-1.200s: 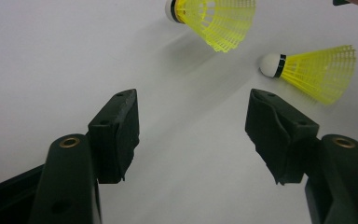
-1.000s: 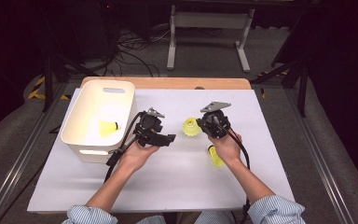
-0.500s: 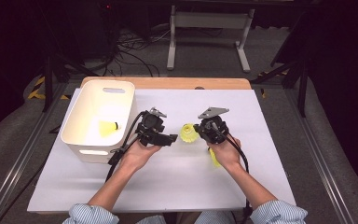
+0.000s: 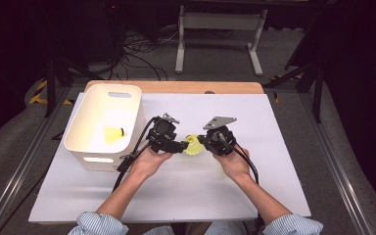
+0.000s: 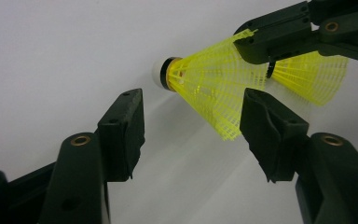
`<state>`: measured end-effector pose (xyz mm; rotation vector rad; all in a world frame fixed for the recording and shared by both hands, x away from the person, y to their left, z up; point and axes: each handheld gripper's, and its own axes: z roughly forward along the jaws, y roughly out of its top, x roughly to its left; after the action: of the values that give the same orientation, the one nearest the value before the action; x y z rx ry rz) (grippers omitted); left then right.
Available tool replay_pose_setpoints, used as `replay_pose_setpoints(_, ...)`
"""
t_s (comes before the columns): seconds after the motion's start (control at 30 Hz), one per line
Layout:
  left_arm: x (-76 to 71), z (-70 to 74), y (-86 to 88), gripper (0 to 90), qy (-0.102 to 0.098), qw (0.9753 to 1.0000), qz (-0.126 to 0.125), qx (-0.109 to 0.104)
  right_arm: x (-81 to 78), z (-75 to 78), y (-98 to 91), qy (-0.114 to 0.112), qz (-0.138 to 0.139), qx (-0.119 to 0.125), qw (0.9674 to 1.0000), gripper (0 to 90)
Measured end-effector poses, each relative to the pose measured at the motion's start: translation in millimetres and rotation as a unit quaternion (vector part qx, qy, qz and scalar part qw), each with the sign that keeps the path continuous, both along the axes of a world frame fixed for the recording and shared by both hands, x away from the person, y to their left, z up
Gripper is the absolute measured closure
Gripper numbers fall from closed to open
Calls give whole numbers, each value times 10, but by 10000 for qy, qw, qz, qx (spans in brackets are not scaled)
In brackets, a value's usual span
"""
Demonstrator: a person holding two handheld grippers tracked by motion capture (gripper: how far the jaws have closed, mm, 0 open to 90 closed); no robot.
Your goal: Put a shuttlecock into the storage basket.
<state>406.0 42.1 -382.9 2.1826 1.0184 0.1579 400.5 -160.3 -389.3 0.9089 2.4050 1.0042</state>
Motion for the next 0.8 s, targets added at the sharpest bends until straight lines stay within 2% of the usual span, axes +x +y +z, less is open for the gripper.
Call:
replay_pose_setpoints(0.2, 28, -31, -7, 446, 18, 9999, 31, 107, -34, 11, 38, 39, 139, 109, 9998, 900)
replay_pose_setpoints(0.33, 33, -59, -23, 476, 1, 9997, 45, 253, -44, 19, 42, 67, 182, 167, 9997, 900)
replay_pose_setpoints(0.5, 50, -76, -25, 531, 42, 9996, 4, 270, -64, 34, 41, 71, 233, 202, 9995, 900)
replay_pose_setpoints(0.67, 51, -73, -24, 638, 50, 9998, -9, 217, -71, 40, 33, 80, 256, 239, 9994, 900)
replay_pose_setpoints(0.8, 52, -72, -31, 710, 42, 9996, -33, 268, -72, 39, 40, 90, 281, 252, 9992, 900)
